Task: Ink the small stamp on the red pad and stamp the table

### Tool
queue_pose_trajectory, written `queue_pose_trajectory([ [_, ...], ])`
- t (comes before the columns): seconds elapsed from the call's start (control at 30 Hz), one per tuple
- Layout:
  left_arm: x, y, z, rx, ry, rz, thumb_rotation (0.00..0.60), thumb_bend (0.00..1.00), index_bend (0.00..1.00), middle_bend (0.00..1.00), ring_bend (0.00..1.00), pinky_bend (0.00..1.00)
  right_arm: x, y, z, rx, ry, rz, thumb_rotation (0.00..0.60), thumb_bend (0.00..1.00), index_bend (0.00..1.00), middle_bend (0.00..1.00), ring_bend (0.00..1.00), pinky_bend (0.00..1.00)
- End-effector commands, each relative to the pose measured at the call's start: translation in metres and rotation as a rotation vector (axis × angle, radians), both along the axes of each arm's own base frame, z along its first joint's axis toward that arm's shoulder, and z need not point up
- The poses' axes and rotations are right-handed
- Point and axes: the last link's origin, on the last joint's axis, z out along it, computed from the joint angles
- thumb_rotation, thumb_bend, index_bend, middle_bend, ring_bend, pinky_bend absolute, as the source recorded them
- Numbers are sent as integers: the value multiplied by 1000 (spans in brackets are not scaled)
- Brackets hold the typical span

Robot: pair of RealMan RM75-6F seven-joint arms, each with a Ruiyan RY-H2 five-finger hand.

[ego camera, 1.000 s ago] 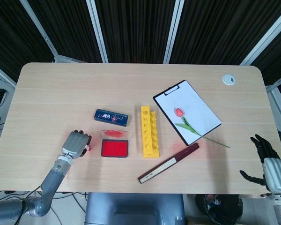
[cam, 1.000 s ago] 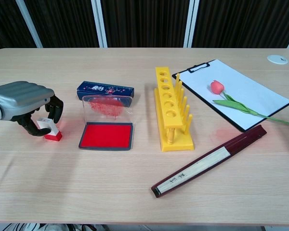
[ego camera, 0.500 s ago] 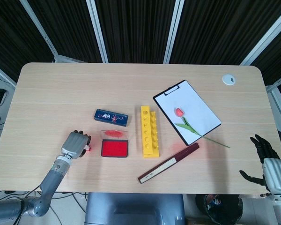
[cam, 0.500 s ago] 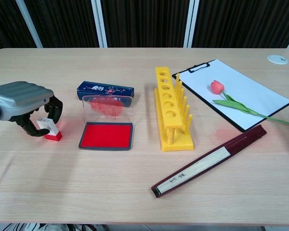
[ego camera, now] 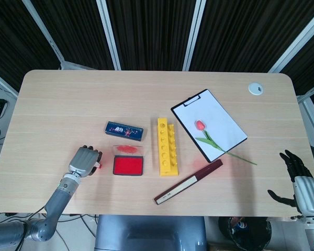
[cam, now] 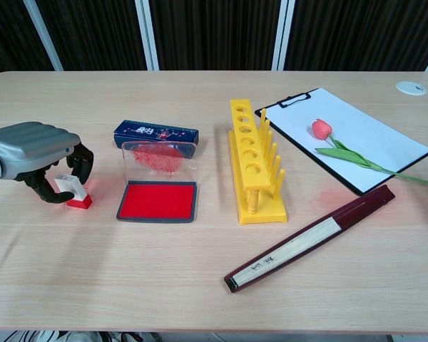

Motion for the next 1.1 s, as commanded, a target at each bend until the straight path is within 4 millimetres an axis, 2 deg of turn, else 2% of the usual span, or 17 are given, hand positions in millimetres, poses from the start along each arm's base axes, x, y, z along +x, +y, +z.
queue_pose_trajectory([
  [0.03, 0, 0, 0, 1, 1, 0, 600, 284, 485, 458, 320, 368, 0, 0, 0, 0, 0, 0, 600, 227, 0, 0, 0, 192],
  [0.3, 0, 0, -1, 2, 1, 1, 600, 286, 511, 485, 320, 372, 0, 0, 0, 0, -1, 1, 600, 226, 0, 0, 0, 192],
  [0.43, 0, 0, -2, 1, 0, -2, 600, 320, 538, 512, 321, 379, 0, 0, 0, 1, -2, 0, 600, 228, 0, 0, 0, 192],
  [0.6, 1, -1, -3, 15, -6, -7, 600, 408, 612, 593, 393, 456, 0, 0, 1, -2, -2, 1, 600, 232, 0, 0, 0, 192],
  [0.77, 0, 0, 0, 40, -9, -10, 600, 423, 651, 632, 497, 560, 0, 0, 1, -2, -2, 1, 600, 232, 0, 0, 0, 192],
  [1.1, 9, -2, 2, 42, -53, -25, 600, 458, 696, 685, 552, 615, 0, 0, 1, -4, -2, 5, 600, 236, 0, 0, 0, 192],
])
